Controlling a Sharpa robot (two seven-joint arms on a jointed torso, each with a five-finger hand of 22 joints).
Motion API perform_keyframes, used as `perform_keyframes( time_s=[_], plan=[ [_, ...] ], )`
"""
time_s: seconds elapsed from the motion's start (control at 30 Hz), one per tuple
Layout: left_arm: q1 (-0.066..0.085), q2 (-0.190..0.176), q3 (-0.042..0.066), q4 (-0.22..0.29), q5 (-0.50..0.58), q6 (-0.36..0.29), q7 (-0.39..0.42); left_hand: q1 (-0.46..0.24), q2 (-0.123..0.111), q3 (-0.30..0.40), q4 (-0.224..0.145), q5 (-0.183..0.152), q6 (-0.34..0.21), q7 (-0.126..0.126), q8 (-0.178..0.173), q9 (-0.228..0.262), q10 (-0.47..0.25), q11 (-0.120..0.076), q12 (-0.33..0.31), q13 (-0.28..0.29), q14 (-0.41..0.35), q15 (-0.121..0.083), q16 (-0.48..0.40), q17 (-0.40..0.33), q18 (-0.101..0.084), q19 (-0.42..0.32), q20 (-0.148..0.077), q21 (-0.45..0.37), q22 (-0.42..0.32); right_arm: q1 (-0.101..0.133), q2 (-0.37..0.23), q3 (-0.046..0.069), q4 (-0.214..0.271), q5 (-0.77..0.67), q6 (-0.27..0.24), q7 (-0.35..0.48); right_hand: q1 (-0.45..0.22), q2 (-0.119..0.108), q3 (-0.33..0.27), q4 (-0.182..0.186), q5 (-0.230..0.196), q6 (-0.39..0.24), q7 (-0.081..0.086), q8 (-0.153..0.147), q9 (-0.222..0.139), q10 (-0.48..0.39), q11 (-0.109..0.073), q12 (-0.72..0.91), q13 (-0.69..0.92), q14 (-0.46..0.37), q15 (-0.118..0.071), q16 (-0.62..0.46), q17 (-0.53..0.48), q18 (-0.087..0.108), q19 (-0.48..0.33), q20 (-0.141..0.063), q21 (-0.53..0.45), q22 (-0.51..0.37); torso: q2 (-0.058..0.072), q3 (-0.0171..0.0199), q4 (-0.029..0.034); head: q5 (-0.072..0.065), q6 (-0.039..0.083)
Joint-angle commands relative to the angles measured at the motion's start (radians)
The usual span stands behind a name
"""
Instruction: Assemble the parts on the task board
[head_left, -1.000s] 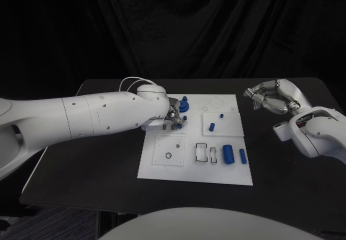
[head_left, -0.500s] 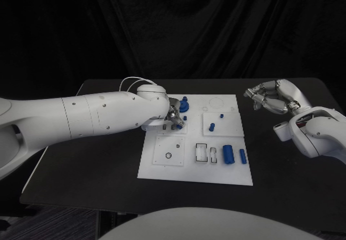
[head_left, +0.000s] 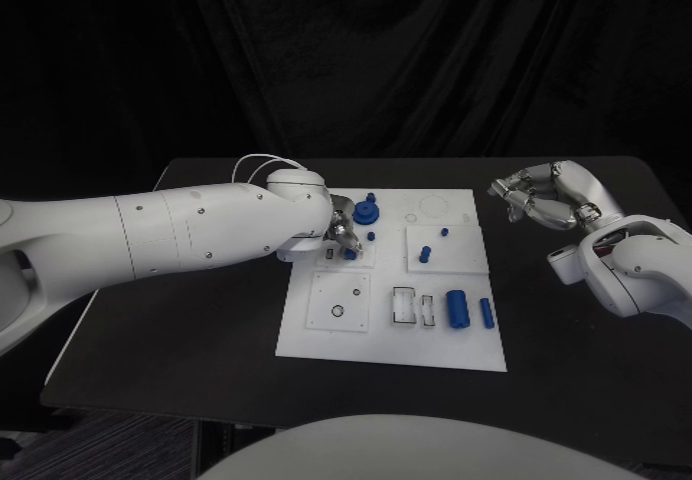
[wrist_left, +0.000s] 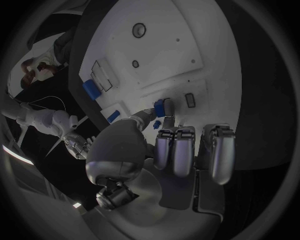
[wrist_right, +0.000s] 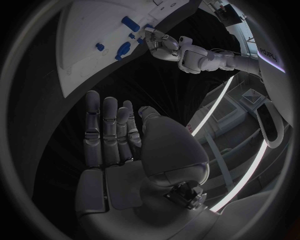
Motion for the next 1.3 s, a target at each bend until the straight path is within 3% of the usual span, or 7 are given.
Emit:
perform_keyframes(
  time_s=[0.03,0.53,1.3],
  plan=[
    [-0.003,-0.005,0.000,0.004,-0.005,-0.009,-0.005,-0.007,0.001,0.011,-0.007,0.004,0.009,-0.003,-0.006,0.001,0.105,-0.005,0.004,0.263,0.106,-0.007,0.003,0.263,0.009,0.029,-0.008,0.001,0.152,-0.003,-0.002,0.001,-0.001,-0.005,0.007,-0.021,0.009,0.000,0.007,0.001,0.006,0.001,-0.006,0.005,0.000,0.006,-0.003,0.004,0.000,0.008,0.002,0.005,0.001,0.011,0.005,0.000,-0.006,-0.001,0.000,-0.0003,0.0004,0.001,0.000],
    [-0.003,-0.023,0.000,0.004,-0.005,-0.021,-0.017,-0.021,0.000,0.033,-0.012,0.000,0.016,-0.003,-0.008,0.009,0.105,-0.005,0.004,0.263,0.106,-0.007,0.003,0.263,0.011,0.026,-0.008,-0.002,0.147,-0.004,-0.003,0.001,-0.004,-0.005,0.010,-0.026,0.009,0.001,0.008,0.001,0.005,0.002,-0.006,0.006,0.000,0.007,-0.003,0.005,-0.001,0.008,0.002,0.005,0.000,0.011,0.005,-0.001,-0.006,-0.001,0.000,0.0006,0.0003,0.001,0.000],
    [-0.009,-0.020,0.000,0.002,-0.005,-0.021,-0.016,-0.049,0.002,0.049,-0.004,-0.018,0.014,-0.001,-0.019,0.014,0.105,-0.003,0.004,0.263,0.106,-0.006,0.003,0.263,0.014,0.018,-0.008,-0.010,0.137,-0.005,-0.003,0.001,-0.002,-0.005,0.012,-0.031,0.009,0.000,0.009,0.001,0.004,0.002,-0.007,0.006,0.000,0.007,-0.003,0.004,-0.004,0.009,0.001,0.005,-0.001,0.011,0.007,-0.001,-0.007,-0.001,0.001,0.0008,-0.0014,0.007,0.000]
  ],
)
